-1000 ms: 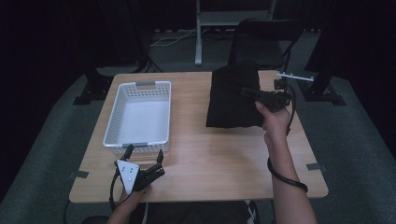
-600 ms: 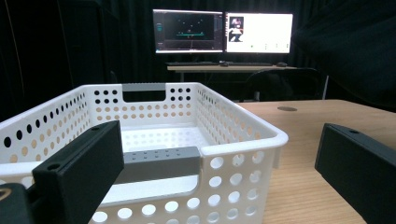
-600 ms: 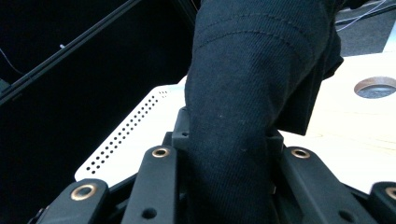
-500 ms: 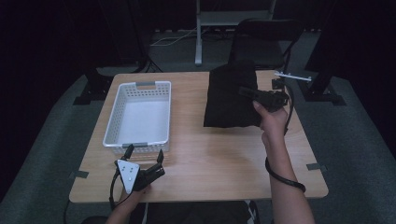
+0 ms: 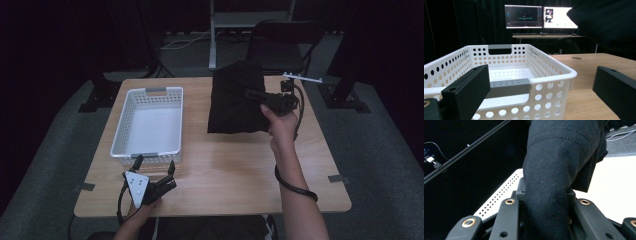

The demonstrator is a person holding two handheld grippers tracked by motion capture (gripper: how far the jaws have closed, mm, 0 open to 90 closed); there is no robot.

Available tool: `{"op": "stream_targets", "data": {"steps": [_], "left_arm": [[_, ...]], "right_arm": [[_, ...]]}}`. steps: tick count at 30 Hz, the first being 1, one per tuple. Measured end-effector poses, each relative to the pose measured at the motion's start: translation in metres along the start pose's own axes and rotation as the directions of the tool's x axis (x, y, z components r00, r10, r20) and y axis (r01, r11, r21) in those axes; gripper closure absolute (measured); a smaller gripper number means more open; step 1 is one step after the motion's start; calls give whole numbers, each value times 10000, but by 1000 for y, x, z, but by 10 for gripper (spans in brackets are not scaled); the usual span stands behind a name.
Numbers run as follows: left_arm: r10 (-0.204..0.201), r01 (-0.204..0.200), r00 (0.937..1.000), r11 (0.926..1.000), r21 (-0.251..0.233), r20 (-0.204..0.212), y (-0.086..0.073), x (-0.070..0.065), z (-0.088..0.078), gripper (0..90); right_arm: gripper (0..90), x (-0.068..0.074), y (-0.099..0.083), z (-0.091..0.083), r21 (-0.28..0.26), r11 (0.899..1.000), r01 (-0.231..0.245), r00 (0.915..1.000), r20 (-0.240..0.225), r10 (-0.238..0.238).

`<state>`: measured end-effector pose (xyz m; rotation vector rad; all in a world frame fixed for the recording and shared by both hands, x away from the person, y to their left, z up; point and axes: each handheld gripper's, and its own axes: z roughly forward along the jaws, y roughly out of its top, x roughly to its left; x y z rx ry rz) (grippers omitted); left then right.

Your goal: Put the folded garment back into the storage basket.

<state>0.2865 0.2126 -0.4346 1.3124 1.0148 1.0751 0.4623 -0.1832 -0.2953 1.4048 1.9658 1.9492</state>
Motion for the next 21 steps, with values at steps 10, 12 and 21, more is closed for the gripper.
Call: {"op": "stream_targets", "data": {"steps": [10,12,21], "left_arm": [[-6,6,10000,10000,-19,15,0,0,0,24],[-9,9,10000,10000,-27,15,0,0,0,24],[-10,11,10000,10000,-33,48,0,0,0,24]], "right_arm": [[700,8,2,16,34,10000,-42,9996,-288,43],[700,11,3,20,-25,10000,-29,9991,-425,28],[700,24,7,34,-61,10000,18,9972,-748,-22]]}}
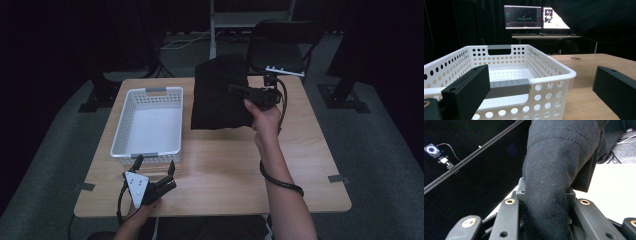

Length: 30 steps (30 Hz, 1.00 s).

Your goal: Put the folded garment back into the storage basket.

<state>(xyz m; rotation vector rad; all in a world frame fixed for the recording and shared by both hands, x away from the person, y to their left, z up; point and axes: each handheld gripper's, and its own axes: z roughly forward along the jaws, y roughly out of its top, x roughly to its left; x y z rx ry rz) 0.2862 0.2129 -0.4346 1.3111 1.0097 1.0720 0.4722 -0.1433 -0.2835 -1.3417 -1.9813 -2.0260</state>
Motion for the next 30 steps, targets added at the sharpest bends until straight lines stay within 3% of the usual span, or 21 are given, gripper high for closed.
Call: {"op": "stream_targets", "data": {"steps": [30], "left_arm": [[2,-2,10000,10000,-60,-15,0,0,-1,24]], "right_arm": [[699,28,-5,55,88,9999,79,9958,-913,-70]]}}
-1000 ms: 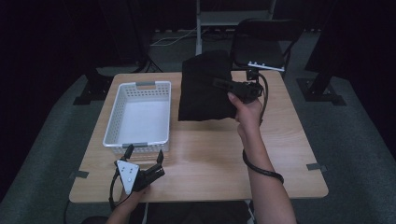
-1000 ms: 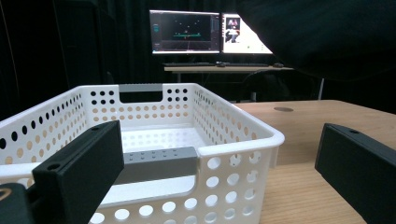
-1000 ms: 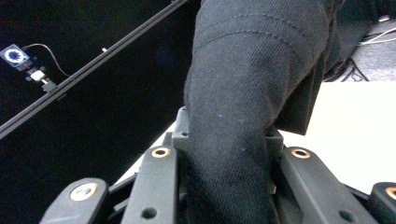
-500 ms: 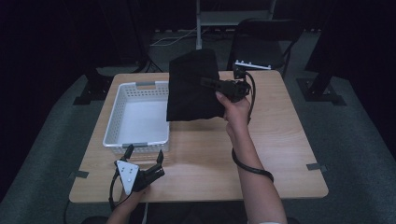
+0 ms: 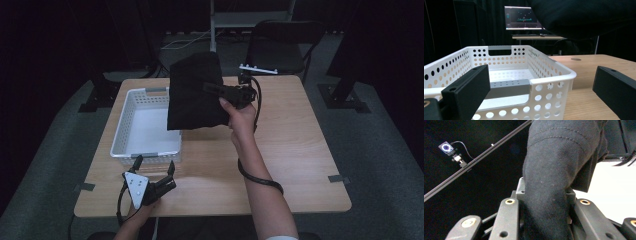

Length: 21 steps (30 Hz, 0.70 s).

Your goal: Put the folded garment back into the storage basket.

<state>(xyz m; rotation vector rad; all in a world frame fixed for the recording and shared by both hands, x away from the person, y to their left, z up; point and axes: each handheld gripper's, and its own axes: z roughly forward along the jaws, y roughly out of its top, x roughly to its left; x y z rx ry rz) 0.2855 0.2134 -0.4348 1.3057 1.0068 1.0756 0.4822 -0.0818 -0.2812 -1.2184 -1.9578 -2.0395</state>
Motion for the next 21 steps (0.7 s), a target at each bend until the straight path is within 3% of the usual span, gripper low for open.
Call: {"op": "stream_targets", "data": {"steps": [21], "left_arm": [[6,-6,10000,10000,-17,19,0,0,0,24]], "right_arm": [[698,14,-3,45,158,9999,54,9986,-526,-46]]}}
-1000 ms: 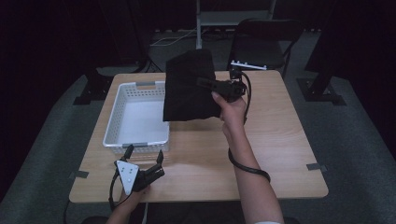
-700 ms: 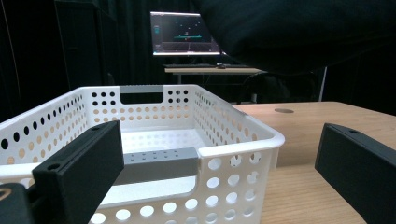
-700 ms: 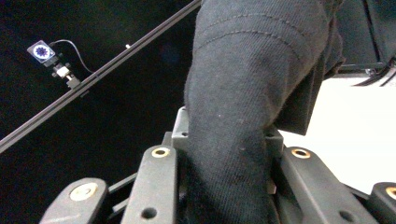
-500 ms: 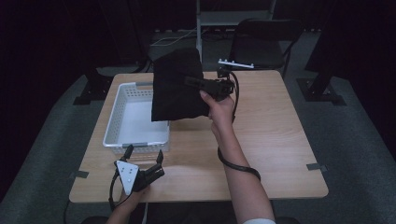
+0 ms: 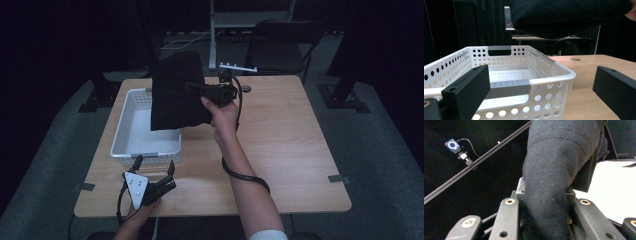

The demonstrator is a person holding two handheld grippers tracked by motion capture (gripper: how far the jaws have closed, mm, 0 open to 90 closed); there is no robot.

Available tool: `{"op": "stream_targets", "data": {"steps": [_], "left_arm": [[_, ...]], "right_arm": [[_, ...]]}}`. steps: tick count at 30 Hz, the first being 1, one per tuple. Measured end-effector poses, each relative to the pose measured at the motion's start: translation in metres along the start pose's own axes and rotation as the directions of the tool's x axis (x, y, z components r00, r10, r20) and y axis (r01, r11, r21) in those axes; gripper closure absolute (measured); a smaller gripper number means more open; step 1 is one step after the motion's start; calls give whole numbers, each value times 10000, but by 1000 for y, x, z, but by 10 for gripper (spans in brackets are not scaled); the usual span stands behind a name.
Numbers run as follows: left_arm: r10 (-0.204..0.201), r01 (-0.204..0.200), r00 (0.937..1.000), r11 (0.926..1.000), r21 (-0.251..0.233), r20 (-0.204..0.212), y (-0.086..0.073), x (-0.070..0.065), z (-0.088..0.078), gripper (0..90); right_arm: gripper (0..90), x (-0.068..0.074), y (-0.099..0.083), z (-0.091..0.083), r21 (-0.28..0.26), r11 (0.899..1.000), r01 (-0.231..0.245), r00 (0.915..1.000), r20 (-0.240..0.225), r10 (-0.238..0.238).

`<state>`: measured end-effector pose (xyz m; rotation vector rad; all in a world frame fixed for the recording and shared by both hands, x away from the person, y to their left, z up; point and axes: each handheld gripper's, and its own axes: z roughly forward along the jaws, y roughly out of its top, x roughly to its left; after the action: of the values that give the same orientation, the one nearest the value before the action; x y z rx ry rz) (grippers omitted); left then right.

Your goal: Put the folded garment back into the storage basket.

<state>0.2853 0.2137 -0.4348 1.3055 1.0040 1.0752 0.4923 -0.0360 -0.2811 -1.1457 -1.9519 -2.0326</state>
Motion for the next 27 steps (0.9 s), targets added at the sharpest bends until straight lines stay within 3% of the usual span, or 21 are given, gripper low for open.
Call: {"op": "stream_targets", "data": {"steps": [27], "left_arm": [[-23,23,10000,10000,-42,51,0,0,0,24]], "right_arm": [[697,10,-15,54,175,9997,-177,9975,-688,188]]}}
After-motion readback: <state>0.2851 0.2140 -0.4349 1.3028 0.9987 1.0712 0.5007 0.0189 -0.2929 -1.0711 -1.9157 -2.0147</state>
